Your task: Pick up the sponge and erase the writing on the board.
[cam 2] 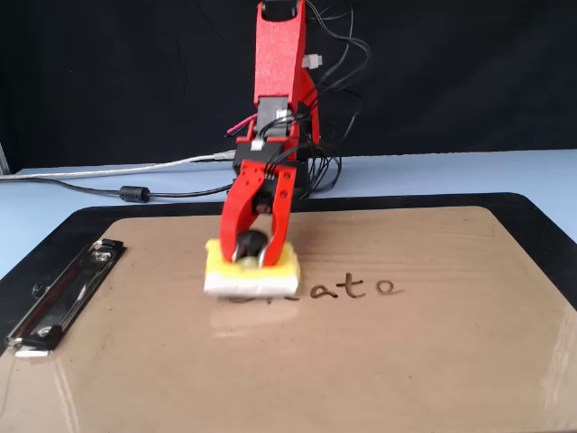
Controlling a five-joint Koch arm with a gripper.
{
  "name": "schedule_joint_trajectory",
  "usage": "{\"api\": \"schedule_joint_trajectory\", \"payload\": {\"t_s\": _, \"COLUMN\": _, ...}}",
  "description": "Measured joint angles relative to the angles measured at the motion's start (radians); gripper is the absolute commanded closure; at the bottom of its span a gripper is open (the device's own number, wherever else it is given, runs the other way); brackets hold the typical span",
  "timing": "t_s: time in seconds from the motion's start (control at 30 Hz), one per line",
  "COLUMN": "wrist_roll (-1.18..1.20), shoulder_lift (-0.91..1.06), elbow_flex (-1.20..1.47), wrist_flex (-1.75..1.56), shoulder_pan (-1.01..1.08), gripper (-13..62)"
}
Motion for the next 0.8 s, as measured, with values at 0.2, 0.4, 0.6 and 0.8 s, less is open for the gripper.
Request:
{"api": "schedule_joint_trajectory", "payload": {"t_s": 0.2, "wrist_roll": 0.005, "shoulder_lift": -0.046, "elbow_flex": -0.152, "wrist_flex": 0.021, "shoulder_pan": -0.011, "gripper": 57.2}}
{"api": "schedule_joint_trajectory", "payload": {"t_s": 0.4, "wrist_roll": 0.025, "shoulder_lift": -0.462, "elbow_flex": -0.624, "wrist_flex": 0.018, "shoulder_pan": 0.0, "gripper": 57.2}}
{"api": "schedule_joint_trajectory", "payload": {"t_s": 0.6, "wrist_roll": 0.031, "shoulder_lift": -0.12, "elbow_flex": -0.193, "wrist_flex": 0.04, "shoulder_pan": 0.011, "gripper": 57.2}}
{"api": "schedule_joint_trajectory", "payload": {"t_s": 0.8, "wrist_roll": 0.067, "shoulder_lift": 0.282, "elbow_flex": 0.029, "wrist_flex": 0.253, "shoulder_pan": 0.021, "gripper": 57.2}}
